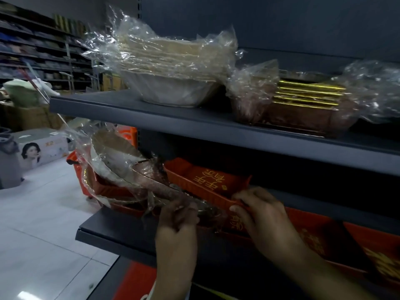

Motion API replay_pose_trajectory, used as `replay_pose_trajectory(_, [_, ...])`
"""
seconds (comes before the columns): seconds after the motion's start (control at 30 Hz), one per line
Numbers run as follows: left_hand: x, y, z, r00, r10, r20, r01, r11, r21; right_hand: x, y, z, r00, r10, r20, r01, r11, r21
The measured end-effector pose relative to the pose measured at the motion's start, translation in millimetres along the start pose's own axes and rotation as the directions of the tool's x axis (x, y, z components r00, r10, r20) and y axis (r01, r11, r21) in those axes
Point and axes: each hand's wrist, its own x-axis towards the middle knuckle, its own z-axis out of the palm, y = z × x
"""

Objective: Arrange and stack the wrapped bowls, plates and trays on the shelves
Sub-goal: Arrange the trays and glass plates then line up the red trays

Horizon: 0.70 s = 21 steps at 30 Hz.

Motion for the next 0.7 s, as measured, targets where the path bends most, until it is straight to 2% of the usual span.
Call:
replay_pose_trajectory(0.17, [-51,-3,29,0.941,-0.251,0.228,0.268,0.962,-0.046,-66,-4,-9,0.992,-0.031,-0.119,0.027,0.999,-0.033])
replay_pose_trajectory(0.27, [-77,-11,43,0.929,-0.294,0.224,0.324,0.939,-0.112,-97,-5,-13,0.993,-0.015,-0.118,0.013,1.000,-0.016])
replay_pose_trajectory(0.4, [-99,-18,45,0.927,-0.304,0.221,0.329,0.940,-0.088,-131,-1,-43,0.991,0.133,-0.018,-0.129,0.982,0.135])
replay_pose_trajectory(0.43, [-101,-17,43,0.921,-0.310,0.236,0.335,0.939,-0.078,-138,4,-54,0.985,0.168,-0.031,-0.161,0.973,0.168])
replay_pose_trajectory(0.5, [-101,-13,40,0.910,-0.321,0.262,0.339,0.941,-0.022,-149,26,-74,0.937,0.313,-0.152,-0.275,0.935,0.225])
replay_pose_trajectory(0.53, [-98,-11,38,0.901,-0.343,0.265,0.349,0.937,0.022,-152,38,-84,0.880,0.437,-0.184,-0.381,0.883,0.275])
replay_pose_trajectory(0.57, [-95,-12,37,0.891,-0.374,0.257,0.370,0.927,0.066,-155,50,-93,0.808,0.571,-0.142,-0.503,0.795,0.338])
replay_pose_trajectory(0.63, [-92,-16,37,0.871,-0.427,0.242,0.402,0.904,0.147,-161,69,-106,0.642,0.758,0.116,-0.692,0.507,0.514])
replay_pose_trajectory(0.67, [-91,-19,38,0.864,-0.441,0.242,0.408,0.896,0.177,-165,77,-109,0.580,0.773,0.257,-0.717,0.335,0.611])
replay_pose_trajectory(0.7, [-90,-24,40,0.857,-0.451,0.250,0.411,0.890,0.198,-170,84,-110,0.562,0.750,0.350,-0.700,0.205,0.684])
